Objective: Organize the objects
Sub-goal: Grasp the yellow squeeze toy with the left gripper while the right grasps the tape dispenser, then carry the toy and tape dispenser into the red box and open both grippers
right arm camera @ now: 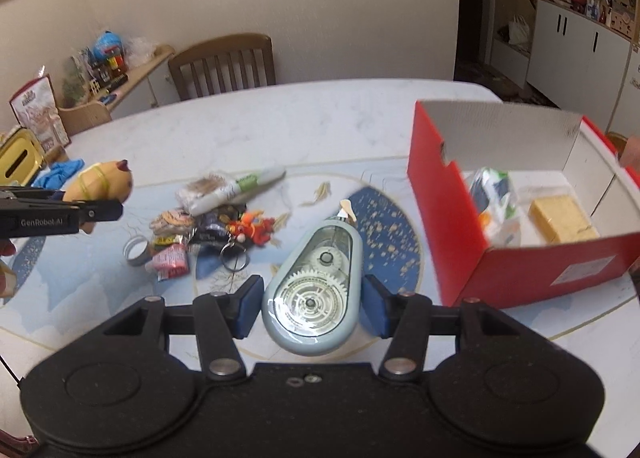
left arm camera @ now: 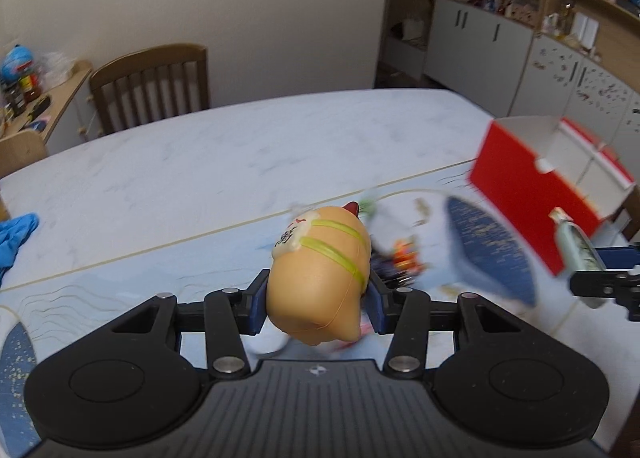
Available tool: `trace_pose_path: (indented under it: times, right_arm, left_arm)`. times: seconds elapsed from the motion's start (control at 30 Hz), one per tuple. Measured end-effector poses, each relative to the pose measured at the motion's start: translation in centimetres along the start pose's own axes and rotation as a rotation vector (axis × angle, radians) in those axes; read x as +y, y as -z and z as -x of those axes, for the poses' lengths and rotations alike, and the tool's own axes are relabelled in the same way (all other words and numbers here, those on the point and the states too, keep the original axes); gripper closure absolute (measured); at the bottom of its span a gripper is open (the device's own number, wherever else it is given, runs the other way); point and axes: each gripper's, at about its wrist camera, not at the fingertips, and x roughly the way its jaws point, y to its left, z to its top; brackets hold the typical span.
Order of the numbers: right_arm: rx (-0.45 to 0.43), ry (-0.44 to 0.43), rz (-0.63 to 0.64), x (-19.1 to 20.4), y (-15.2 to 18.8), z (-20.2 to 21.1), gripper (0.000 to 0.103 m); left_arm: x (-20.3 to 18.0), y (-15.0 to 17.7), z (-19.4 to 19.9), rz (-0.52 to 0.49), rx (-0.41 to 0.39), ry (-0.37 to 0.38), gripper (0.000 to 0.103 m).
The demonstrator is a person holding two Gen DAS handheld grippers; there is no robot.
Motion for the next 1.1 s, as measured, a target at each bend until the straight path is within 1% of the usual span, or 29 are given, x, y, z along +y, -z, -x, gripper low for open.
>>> trace_pose_path:
  times: [0.2,0.27,0.33,0.43,0.57,0.7,0.83,1.0,1.1]
  right_arm:
    - [-0.037,-0.007,0.009,-3.3,-1.2,1.6,0.050]
    - [-0.049,-0.004,0.007,-4.7,-1.4,2.2,0.050]
    - [-0.058,0.000,0.003,-6.3,-1.7,2.7,0.050]
    - [-0.075,0.007,-0.008,-9.1,-2.1,3.4,0.050]
    - [-0.089,0.018,-0.028,-13.0,-2.6,4.1,0.050]
    - [-0.099,0.034,-0.051,-16.5,-2.7,4.0,0.050]
    - [-0.095,0.038,-0.065,-19.2,-3.0,3.6,0.050]
    - [-0.093,0.042,-0.059,-21.7,-3.8,3.0,0.050]
    - [-0.082,0.042,-0.061,-23.2,-4.3,2.2,0.050]
  left_arm:
    - [-5.3,-1.8,0.5,-0.028,-0.026,0.039,0.057]
    - [-7.3,-2.2,0.4,-0.052,-0.037,0.036,0.057]
    - [-9.3,-2.7,-0.1,-0.064,-0.039,0.032,0.057]
    - [-12.2,-3.6,-0.9,-0.065,-0.033,0.055,0.057]
    - [-16.7,-4.5,-2.2,-0.098,-0.032,0.080,0.057]
    - [-21.3,-5.3,-3.8,-0.129,-0.022,0.110,0.057]
    - [-25.1,-6.4,-5.5,-0.146,-0.006,0.135,0.057]
    - [-28.3,-7.7,-7.2,-0.178,0.005,0.145,0.057]
    - [-29.6,-8.5,-8.7,-0.195,0.028,0.141,0.057]
